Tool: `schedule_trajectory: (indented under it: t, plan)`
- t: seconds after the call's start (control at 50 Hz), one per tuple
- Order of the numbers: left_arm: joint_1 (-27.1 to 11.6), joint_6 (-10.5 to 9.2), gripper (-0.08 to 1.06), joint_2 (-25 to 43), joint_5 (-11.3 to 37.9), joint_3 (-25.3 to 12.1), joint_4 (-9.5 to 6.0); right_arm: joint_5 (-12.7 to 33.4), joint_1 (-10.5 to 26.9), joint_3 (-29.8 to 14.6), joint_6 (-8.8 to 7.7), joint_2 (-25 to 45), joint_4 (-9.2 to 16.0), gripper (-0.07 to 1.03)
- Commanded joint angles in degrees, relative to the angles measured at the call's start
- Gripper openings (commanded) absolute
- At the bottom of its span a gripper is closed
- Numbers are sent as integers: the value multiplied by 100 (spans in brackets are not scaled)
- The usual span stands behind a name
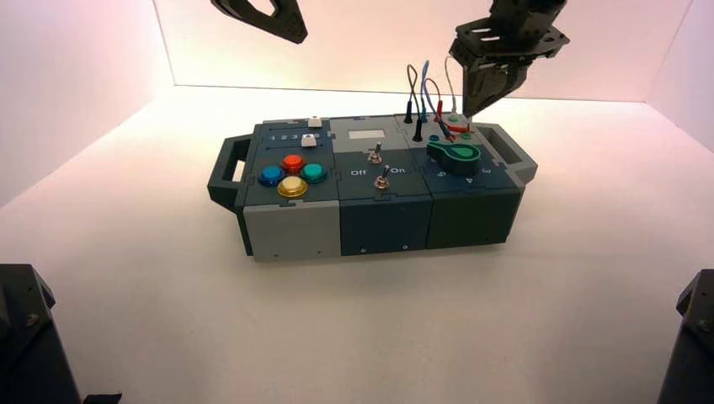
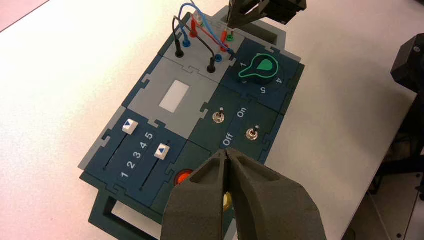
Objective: Insert the white wire.
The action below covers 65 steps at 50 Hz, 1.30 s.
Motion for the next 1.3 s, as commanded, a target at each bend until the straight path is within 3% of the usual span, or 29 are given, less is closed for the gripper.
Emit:
schedule_trajectory:
  t: [0.02,1.3]
  plan:
    - [18,18,-3,-44,-26,-97,-18,-35,35,-70,9,-70,26,-2]
    - [18,26,-3,-62,-26,-88,-18,-132,35,-114,-9,-105,-53,-2]
